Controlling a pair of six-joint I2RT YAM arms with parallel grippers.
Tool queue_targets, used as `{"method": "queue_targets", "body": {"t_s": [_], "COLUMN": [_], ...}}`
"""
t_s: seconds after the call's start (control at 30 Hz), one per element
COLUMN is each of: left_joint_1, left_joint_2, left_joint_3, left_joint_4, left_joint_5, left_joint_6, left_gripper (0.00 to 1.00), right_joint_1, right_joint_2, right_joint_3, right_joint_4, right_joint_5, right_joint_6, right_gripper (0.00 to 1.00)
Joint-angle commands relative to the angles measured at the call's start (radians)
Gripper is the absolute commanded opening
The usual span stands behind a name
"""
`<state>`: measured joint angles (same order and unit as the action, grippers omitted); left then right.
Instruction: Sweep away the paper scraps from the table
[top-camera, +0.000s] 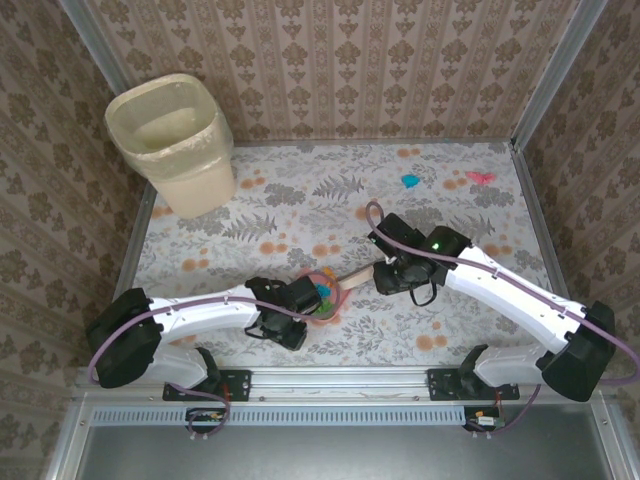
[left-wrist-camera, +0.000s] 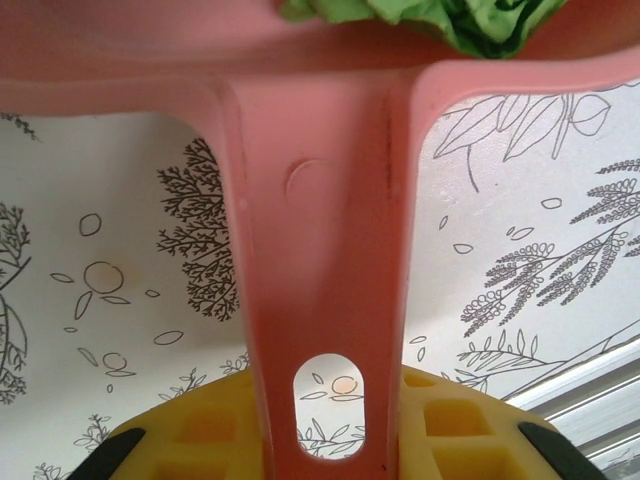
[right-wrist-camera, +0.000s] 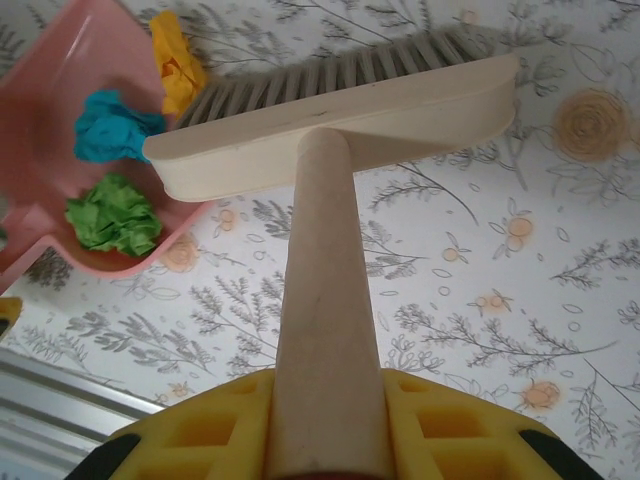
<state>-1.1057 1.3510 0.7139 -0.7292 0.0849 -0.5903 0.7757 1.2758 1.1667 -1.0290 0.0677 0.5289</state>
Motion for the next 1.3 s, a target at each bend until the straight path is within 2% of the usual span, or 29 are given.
{"method": "queue_targets", "body": {"t_s": [0.0, 0.13, 0.3, 0.47, 0.67, 0.77, 0.9, 1.27], "left_joint_1": [0.001, 0.024, 0.049, 0.068, 0.085, 0.093, 0.103, 0.122], "left_joint_2": [-0.006, -0.009, -0.025, -0.044, -0.052, -0.049, -0.045, -0.026], "left_joint_3": [0.027, 0.024, 0.018, 0.013, 0.004, 0.005, 0.007, 0.009], "left_joint_4": [-0.045, -0.045, -0.037, -0.037, -0.024, -0.024, -0.026, -0.027], "left_joint_5": [-0.035, -0.041, -0.034, -0.038, -0.036, -0.033, -0.033, -0.049], "left_joint_6": [-0.01, -0.017, -0.02, -0.026, -0.031, -0.031, -0.034, -0.035], "left_gripper": [0.0, 0.0, 0.0, 0.0, 0.0, 0.0, 0.0, 0.0], "right_joint_1": [0.008, 0.001, -0.049, -0.094, -0.098, -0.09, -0.055, 0.031], "right_joint_2": [-0.013, -0.045, -0.084, -0.018, 0.109, 0.201, 0.238, 0.122], "right_joint_3": [0.054, 0.091, 0.1, 0.084, 0.094, 0.115, 0.113, 0.001], "right_joint_4": [-0.001, -0.043, 0.026, 0.146, 0.292, 0.297, 0.279, 0.239], "right_joint_5": [-0.003, 0.034, 0.035, 0.027, -0.041, -0.069, -0.103, -0.114], "right_joint_6": [-0.034, -0.054, -0.042, 0.017, 0.026, 0.01, -0.038, -0.049], "right_gripper": [0.0, 0.0, 0.0, 0.0, 0.0, 0.0, 0.0, 0.0]}}
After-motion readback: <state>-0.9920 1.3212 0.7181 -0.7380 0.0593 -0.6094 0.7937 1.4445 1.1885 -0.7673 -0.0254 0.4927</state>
